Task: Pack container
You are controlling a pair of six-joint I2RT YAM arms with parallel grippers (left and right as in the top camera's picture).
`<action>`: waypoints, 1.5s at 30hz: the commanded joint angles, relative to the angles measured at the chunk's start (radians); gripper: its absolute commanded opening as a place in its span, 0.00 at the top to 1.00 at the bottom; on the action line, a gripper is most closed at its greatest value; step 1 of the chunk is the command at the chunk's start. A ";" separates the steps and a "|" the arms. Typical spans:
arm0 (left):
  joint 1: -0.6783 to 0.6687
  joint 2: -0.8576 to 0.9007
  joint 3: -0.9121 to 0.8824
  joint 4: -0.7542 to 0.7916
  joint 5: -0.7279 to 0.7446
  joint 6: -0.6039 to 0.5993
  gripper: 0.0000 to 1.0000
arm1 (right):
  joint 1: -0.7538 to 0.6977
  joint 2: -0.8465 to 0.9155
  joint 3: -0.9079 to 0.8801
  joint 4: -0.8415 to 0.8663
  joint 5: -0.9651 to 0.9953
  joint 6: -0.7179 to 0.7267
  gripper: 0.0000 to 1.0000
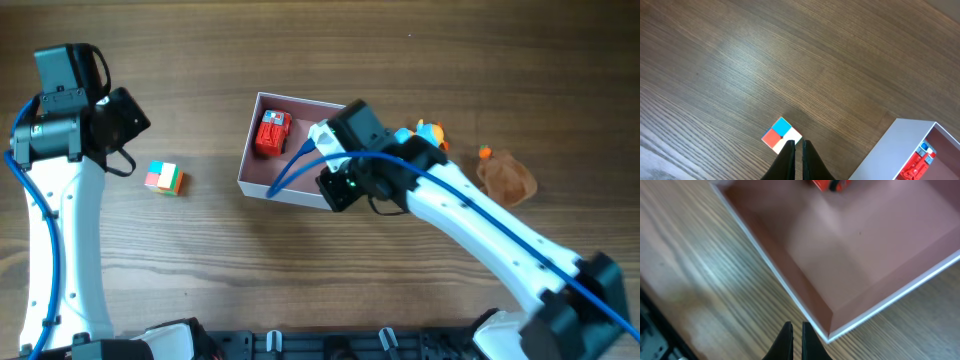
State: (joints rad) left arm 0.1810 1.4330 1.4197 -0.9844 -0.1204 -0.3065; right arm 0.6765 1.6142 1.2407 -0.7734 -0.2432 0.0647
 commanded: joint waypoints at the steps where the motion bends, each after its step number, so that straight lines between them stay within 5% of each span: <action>1: 0.005 -0.014 0.002 -0.001 0.020 -0.019 0.92 | 0.003 0.069 0.016 0.011 0.007 0.051 0.96; 16: 0.005 -0.014 0.002 -0.002 0.020 -0.019 0.90 | 0.003 0.110 0.016 -0.071 0.304 0.179 0.96; 24: 0.005 -0.014 0.002 -0.002 0.020 -0.016 0.87 | 0.003 0.088 0.113 -0.031 0.198 0.060 0.92; 25: 0.005 -0.014 0.002 -0.002 0.020 -0.016 0.77 | 0.003 0.075 0.164 -0.050 0.182 0.034 0.89; 27: 0.005 -0.014 0.002 -0.009 0.020 -0.016 0.71 | -0.004 0.039 0.280 -0.111 0.186 -0.006 0.64; 28: 0.005 -0.014 0.002 -0.019 0.019 -0.015 0.56 | -0.021 0.012 0.345 -0.146 0.196 -0.012 0.22; 29: 0.005 -0.014 0.002 -0.027 0.019 -0.015 0.46 | -0.043 -0.013 0.385 -0.170 0.205 -0.009 0.04; 31: 0.005 -0.014 0.002 -0.069 0.019 -0.016 0.30 | -0.122 -0.080 0.418 -0.204 0.206 0.023 0.00; 38: 0.006 -0.009 -0.092 -0.246 0.024 0.041 0.02 | -0.420 -0.137 0.416 -0.379 0.208 0.068 0.00; 45: 0.007 0.135 -0.336 0.016 0.090 0.523 0.00 | -0.438 -0.127 0.413 -0.386 0.209 0.064 0.00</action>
State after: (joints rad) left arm 0.1825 1.4937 1.1168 -1.0107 -0.0559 -0.0162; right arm 0.2405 1.4754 1.6558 -1.1576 -0.0368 0.1150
